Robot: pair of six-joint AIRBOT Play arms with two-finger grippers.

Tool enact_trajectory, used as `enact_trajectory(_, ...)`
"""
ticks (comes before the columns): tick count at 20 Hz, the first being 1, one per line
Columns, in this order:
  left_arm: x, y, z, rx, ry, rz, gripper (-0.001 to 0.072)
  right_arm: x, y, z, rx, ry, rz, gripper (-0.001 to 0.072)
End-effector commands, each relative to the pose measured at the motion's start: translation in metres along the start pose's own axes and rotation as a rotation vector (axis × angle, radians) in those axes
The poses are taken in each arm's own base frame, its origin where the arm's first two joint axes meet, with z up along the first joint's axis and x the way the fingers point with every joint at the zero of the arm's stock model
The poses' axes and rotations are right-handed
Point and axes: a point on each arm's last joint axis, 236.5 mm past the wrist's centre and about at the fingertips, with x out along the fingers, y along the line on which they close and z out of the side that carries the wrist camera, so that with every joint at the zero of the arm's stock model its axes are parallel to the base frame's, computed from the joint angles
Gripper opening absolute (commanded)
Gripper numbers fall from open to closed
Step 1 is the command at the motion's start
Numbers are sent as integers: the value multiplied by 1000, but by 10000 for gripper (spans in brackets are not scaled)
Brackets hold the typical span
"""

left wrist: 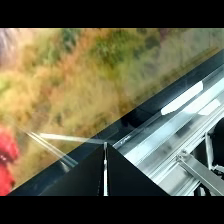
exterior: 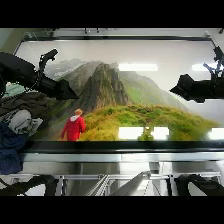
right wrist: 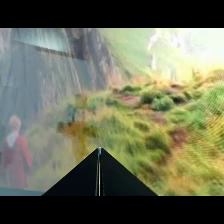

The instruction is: Fold the shirts.

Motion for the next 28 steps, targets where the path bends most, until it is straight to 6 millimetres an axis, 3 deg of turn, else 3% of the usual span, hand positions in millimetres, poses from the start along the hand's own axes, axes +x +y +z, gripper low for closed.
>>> enact_trajectory(1,0,0,0,2,2,0,22,0,0,0,0,0,1,22)
enact_trajectory(12,0,0,1,2,-4,-1,22,6,-2,8,9,-20,-2,22)
enact_trajectory(17,-2,9,44,2,-184,51,15,28,-16,7,32,25,-25,21)
enact_trajectory(21,-17,27,79,-15,-343,104,12,55,-17,12,-126,47,22,22)
enact_trajectory(22,-28,36,87,-23,-381,127,191,61,-18,15,-132,37,32,22)
enact_trajectory(24,-60,53,99,-47,-439,150,720,69,-21,18,-110,38,33,25)
enact_trajectory(25,-82,64,105,-62,-476,169,720,72,-23,17,-107,48,31,30)
enact_trajectory(26,-109,85,112,-83,-526,216,720,75,-26,16,-128,55,28,105)
enact_trajectory(27,-133,109,115,-104,-562,273,720,76,-27,15,-141,59,25,334)
enact_trajectory(28,-155,137,113,-136,-584,336,720,78,-28,15,-139,62,25,465)
